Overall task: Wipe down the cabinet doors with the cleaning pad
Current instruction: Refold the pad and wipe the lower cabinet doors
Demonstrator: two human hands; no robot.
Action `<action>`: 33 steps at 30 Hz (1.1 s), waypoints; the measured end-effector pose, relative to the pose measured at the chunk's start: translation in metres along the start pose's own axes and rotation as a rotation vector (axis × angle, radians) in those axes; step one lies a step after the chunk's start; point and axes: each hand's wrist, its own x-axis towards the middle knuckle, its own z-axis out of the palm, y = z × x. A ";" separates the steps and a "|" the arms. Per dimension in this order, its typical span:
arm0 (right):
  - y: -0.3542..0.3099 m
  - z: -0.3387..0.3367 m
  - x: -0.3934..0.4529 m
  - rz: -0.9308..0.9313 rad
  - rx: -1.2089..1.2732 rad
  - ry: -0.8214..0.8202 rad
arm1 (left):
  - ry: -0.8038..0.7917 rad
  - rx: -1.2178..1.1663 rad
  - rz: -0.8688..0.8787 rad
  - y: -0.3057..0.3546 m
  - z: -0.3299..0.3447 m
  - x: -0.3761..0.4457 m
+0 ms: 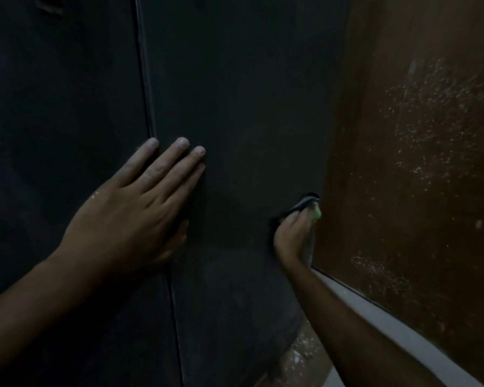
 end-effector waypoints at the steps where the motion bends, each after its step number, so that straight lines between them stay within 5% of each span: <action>1: 0.011 0.003 -0.034 -0.092 0.037 -0.085 | 0.002 0.000 0.006 -0.001 -0.001 0.000; 3: 0.050 -0.009 -0.080 -0.155 0.026 -0.197 | -0.004 0.000 0.016 -0.002 -0.004 -0.002; 8: 0.039 -0.015 0.017 0.346 0.026 -0.100 | -0.025 0.015 0.042 -0.003 -0.003 -0.003; 11: 0.019 -0.009 -0.003 -0.014 0.033 -0.090 | -0.009 0.006 0.005 0.001 0.001 -0.002; 14: 0.061 -0.014 -0.068 -0.273 0.016 -0.266 | 0.007 -0.024 -0.089 0.016 -0.001 -0.002; 19: 0.023 -0.001 0.017 0.204 0.044 0.049 | -0.028 -0.127 -0.189 0.059 0.003 -0.018; 21: 0.013 0.003 0.010 0.001 0.063 0.044 | 0.000 -0.180 -0.247 0.073 0.011 -0.029; 24: 0.053 -0.005 -0.068 -0.353 0.062 -0.213 | 0.058 -0.254 -0.336 0.093 0.022 -0.039; 26: 0.075 -0.013 -0.071 -0.326 0.027 -0.262 | 0.106 -0.328 -0.397 0.108 0.028 -0.043; 30: 0.023 0.000 -0.016 0.053 0.033 0.011 | 0.190 -0.409 -0.446 0.121 0.039 -0.048; 33: 0.027 0.001 -0.076 -0.409 0.067 -0.191 | 0.276 -0.473 -0.496 0.122 0.041 -0.045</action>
